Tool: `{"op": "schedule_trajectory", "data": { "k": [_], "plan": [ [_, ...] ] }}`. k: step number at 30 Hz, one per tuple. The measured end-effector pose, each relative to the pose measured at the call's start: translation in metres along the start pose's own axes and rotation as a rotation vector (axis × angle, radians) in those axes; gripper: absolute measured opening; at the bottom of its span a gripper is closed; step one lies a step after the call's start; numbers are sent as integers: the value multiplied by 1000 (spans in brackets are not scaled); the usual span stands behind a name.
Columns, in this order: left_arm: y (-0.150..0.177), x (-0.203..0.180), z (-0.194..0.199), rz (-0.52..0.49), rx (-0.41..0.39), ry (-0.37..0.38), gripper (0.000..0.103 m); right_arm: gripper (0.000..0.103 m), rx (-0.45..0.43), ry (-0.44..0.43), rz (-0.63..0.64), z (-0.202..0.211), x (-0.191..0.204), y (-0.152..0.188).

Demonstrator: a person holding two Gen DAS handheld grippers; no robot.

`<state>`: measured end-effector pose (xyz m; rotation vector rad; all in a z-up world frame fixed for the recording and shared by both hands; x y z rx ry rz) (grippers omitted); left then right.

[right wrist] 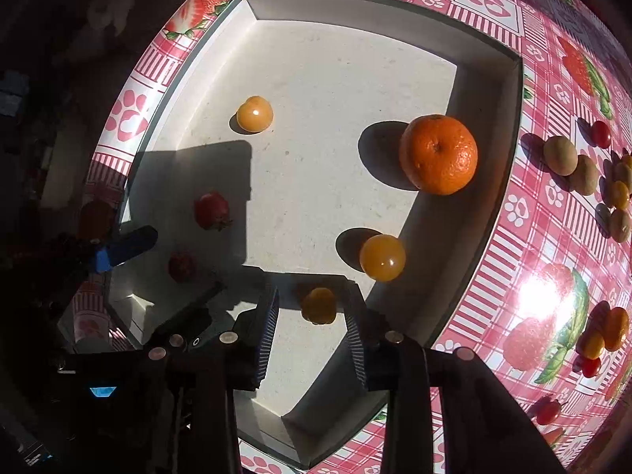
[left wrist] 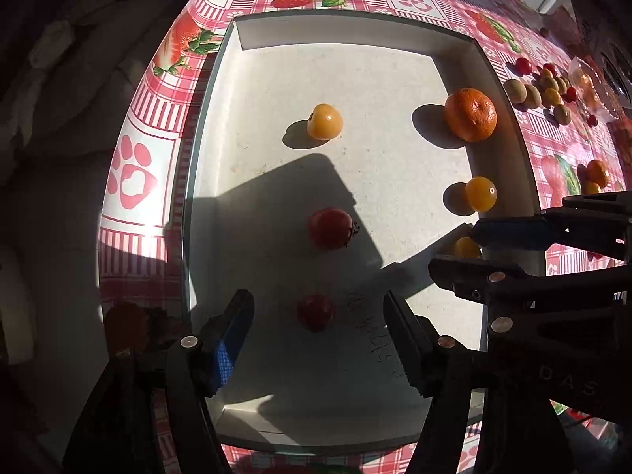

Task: Organize fruits
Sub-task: 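Carry both tomatoes into the white tray and open both grippers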

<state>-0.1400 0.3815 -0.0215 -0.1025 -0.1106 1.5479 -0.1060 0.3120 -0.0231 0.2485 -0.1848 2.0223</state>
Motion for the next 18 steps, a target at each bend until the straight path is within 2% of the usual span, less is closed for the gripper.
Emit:
{"op": "schedule_trajectory", "data": {
  "k": [2, 4, 6, 12, 18],
  "plan": [
    [1, -2, -2, -8, 19, 3, 69, 56, -3, -10, -5, 1, 1, -1],
    [0, -2, 0, -12, 28, -9, 69, 64, -6, -28, -21, 8, 2, -5],
    [1, -1, 0, -8, 37, -10, 69, 84, -23, -40, -30, 16, 3, -6],
    [1, -5, 11, -23, 36, -11, 69, 85, -107, -37, -53, 51, -1, -6],
    [-11, -32, 27, -89, 4, -10, 69, 85, -134, -28, -158, 67, -39, 17]
  ]
}}
Point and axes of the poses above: each gripper's, at about its wrist camera, not at the fingertips, and z roughly against the way its jaws point, x to its left, y to its underside, the point moved 4 cm from there along -z, roughly the way its jaws point, and after that the axes turned 1 degree about -z, right-handed, at the moved point
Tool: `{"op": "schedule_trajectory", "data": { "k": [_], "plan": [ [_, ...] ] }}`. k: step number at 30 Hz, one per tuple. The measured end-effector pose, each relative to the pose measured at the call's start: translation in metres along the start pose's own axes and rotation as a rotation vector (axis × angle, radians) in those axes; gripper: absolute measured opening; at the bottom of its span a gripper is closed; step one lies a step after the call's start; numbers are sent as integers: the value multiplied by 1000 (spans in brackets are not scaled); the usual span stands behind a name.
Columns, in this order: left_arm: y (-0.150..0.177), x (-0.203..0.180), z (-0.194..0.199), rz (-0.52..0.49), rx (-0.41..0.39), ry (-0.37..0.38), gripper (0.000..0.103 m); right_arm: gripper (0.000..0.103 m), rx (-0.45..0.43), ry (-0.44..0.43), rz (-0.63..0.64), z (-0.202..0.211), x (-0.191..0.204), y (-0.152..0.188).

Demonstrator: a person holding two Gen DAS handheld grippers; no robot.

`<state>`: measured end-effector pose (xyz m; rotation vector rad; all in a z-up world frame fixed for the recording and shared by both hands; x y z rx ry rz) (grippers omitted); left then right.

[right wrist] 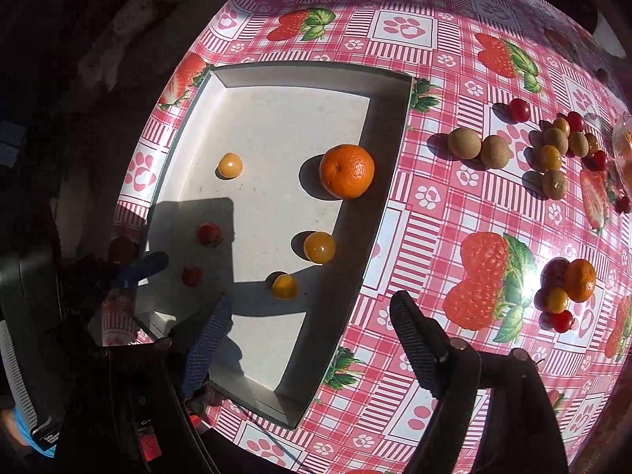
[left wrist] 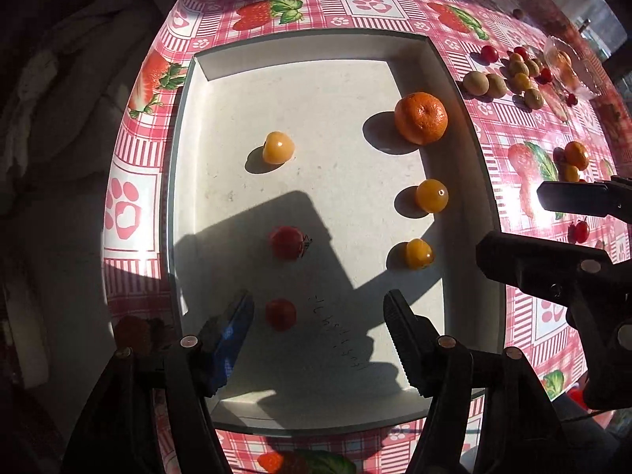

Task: Organize fruits
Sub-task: 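Carry both tomatoes into the white tray and open both grippers, then move both grippers back over the fruit rows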

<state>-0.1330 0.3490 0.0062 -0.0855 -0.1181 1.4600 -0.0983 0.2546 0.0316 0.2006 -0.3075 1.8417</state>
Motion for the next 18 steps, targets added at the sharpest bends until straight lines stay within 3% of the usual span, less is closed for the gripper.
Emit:
{"op": "schedule_trajectory", "data": {
  "k": [18],
  "plan": [
    [-35, -115, 21, -242, -42, 103, 69, 85, -1, 152, -381, 17, -169, 91]
  ]
}}
Point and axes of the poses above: each gripper's, at about its wrist camera, not at the fingertips, and z roughly against the way its jaws point, x to its left, y to its underside, the point moved 4 cm from there along -z, roughly the way its jaws point, and after that the axes turned 1 degree about -z, right-handed, at the moved point
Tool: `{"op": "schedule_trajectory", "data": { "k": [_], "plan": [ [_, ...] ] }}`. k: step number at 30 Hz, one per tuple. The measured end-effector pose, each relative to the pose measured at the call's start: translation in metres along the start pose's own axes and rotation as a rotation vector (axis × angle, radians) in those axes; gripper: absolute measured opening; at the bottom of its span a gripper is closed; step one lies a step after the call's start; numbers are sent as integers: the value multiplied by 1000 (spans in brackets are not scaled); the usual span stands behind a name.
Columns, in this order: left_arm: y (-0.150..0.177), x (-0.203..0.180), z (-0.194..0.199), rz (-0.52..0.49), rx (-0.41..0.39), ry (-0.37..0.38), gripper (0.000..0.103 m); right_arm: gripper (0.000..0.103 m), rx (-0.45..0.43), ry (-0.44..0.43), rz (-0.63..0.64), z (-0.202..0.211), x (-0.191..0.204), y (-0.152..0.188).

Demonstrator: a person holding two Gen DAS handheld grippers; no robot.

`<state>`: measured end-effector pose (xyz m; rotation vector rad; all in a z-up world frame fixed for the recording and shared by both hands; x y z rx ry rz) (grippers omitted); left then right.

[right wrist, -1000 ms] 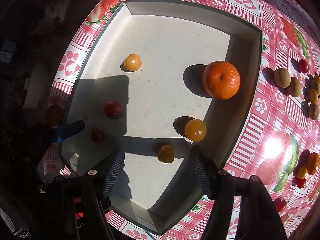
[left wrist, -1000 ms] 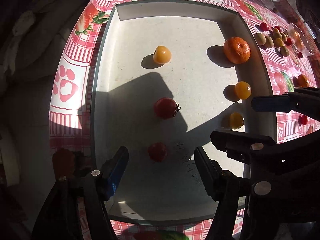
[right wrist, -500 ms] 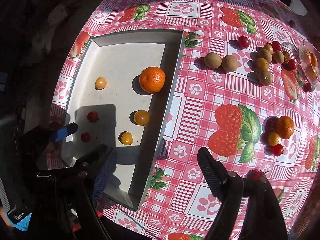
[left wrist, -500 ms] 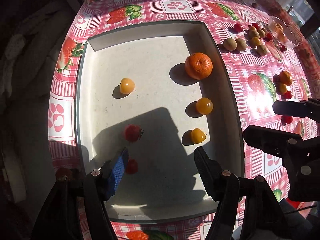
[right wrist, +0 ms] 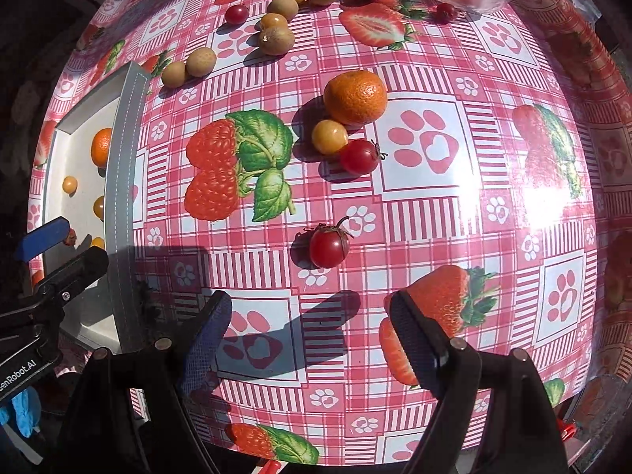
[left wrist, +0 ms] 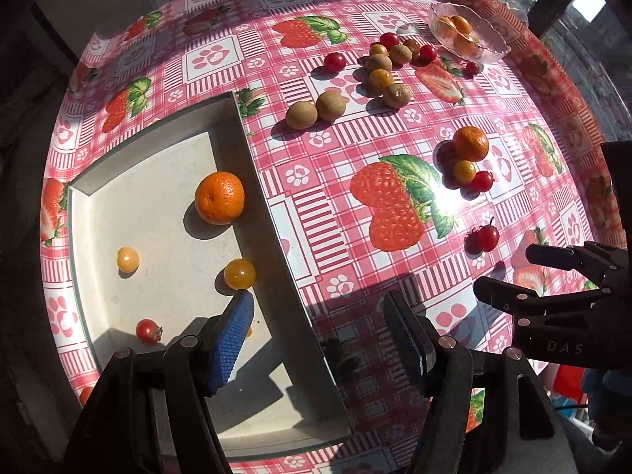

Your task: Organize fruits

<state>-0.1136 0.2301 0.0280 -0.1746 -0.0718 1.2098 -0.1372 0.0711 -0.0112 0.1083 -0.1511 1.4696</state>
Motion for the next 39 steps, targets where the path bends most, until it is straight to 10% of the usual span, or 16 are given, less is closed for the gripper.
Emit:
{"op": "schedule_trajectory", "data": {
  "k": [13, 20, 39],
  "plan": [
    [-34, -22, -18, -22, 26, 1, 69, 64, -89, -21, -16, -13, -12, -18],
    [-57, -48, -32, -71, 33, 41, 69, 28, -119, -3, 41, -15, 5, -31],
    [-107, -111, -82, -160, 65, 31, 65, 26, -123, -25, -30, -1, -50, -8]
  ]
}}
Point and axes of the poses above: each gripper's, at about its wrist camera, not at the fingertips, and z roughly against the way its jaws point, x to its left, y to its underside, the point moved 4 cm from there along -z, roughly the way its jaws point, and after that the axes turned 1 degree about -z, right-handed, at the moved point
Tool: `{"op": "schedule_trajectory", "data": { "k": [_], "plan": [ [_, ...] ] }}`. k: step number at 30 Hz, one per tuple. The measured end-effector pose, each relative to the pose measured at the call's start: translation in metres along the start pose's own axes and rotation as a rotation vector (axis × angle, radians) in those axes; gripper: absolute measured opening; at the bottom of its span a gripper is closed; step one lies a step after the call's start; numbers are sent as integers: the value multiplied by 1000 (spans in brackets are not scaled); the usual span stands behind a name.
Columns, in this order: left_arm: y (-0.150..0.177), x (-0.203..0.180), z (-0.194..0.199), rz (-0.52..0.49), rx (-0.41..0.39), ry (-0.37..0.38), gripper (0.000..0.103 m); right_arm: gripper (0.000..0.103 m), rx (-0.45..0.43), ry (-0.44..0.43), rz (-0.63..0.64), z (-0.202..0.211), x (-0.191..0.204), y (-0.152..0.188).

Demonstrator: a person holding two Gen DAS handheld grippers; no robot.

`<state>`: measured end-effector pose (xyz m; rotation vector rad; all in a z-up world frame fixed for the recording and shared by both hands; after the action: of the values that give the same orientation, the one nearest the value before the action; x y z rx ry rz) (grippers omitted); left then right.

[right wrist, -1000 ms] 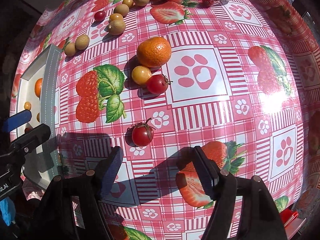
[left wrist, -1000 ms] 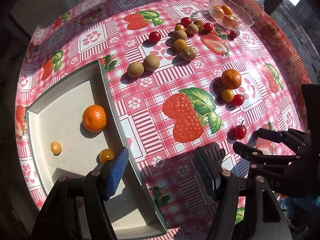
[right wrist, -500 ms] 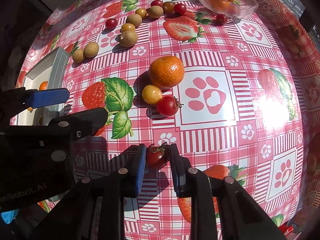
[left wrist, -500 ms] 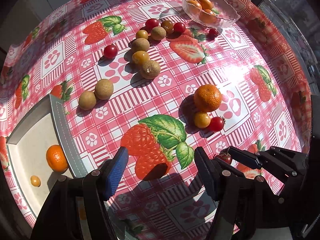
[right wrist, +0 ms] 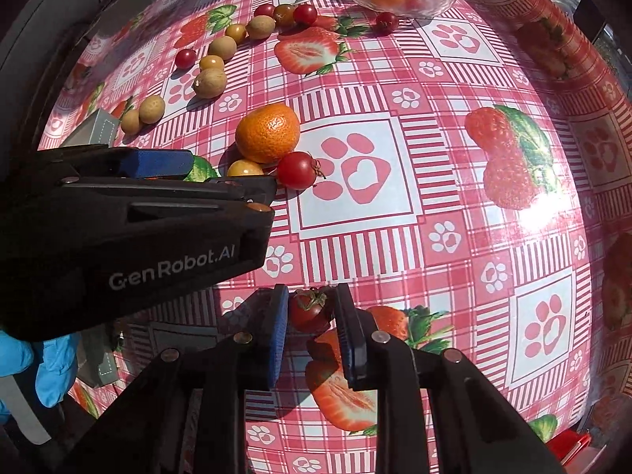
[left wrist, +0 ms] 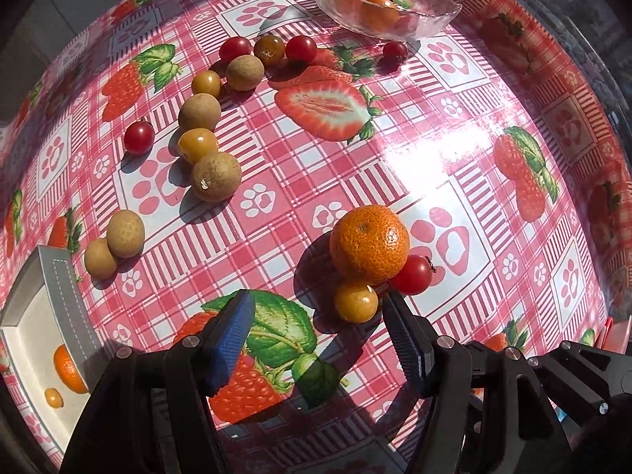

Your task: Organize fruits

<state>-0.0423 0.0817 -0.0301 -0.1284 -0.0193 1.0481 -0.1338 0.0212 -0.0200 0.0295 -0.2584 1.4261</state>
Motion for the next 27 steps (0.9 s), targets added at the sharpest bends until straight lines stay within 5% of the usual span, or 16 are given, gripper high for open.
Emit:
{"op": "schedule_trajectory", "data": {
  "k": [7, 27],
  "plan": [
    [-13, -18, -4, -29, -15, -27, 24, 26, 10, -12, -4, 1, -2, 1],
    [43, 1, 47, -4, 55, 31, 23, 26, -18, -68, -55, 44, -4, 9]
  ]
}}
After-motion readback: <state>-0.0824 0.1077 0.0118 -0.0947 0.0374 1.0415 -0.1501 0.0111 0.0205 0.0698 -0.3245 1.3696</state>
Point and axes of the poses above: each gripper's, at about its wrist camera, not at the fingertips, and z roughly against the way its jaws point, x to its left, y to its underside, the point moved 4 cm from there along -z, roughly the way its jaws point, and after that the axes turned 1 degree about -z, right-handed, at the moved point
